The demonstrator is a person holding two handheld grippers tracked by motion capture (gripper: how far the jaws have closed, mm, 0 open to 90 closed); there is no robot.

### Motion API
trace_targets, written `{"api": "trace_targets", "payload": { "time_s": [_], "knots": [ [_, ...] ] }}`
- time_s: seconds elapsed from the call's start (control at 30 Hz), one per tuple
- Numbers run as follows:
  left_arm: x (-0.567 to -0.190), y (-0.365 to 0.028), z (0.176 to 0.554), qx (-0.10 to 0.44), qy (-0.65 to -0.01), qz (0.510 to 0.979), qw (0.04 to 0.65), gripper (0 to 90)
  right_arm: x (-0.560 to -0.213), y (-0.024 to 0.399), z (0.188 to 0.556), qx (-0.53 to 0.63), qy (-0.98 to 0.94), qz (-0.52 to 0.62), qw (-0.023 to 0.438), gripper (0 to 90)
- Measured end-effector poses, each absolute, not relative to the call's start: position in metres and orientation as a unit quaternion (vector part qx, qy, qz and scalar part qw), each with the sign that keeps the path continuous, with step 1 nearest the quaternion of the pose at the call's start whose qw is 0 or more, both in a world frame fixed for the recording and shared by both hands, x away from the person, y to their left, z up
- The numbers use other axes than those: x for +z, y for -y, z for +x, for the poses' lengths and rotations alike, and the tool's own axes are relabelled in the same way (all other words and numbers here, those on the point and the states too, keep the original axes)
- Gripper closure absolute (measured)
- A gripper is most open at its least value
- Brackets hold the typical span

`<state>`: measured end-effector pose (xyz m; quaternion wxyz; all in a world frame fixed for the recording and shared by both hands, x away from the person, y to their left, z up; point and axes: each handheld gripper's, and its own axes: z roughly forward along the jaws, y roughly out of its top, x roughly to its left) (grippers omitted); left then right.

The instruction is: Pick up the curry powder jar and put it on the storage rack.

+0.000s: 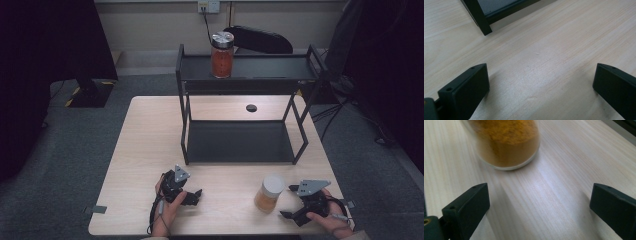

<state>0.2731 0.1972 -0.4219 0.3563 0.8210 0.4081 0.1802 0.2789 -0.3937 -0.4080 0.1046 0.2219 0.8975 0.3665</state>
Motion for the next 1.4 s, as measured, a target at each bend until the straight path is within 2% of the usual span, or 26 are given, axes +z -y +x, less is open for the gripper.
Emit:
{"api": "trace_targets", "payload": {
  "time_s": [0.67, 1.4],
  "knots": [
    [-0.422, -0.197, 0.273, 0.180, -0.408, 0.821, 0.356, 0.0, -0.386, 0.396, 0.279, 0.400, -0.891, 0.195, 0.092, 1.4],
    [-0.422, -0.197, 0.273, 0.180, -0.410, 0.820, 0.357, 0.0, -0.377, 0.389, 0.286, 0.443, -0.874, 0.187, 0.072, 1.2]
  ]
}}
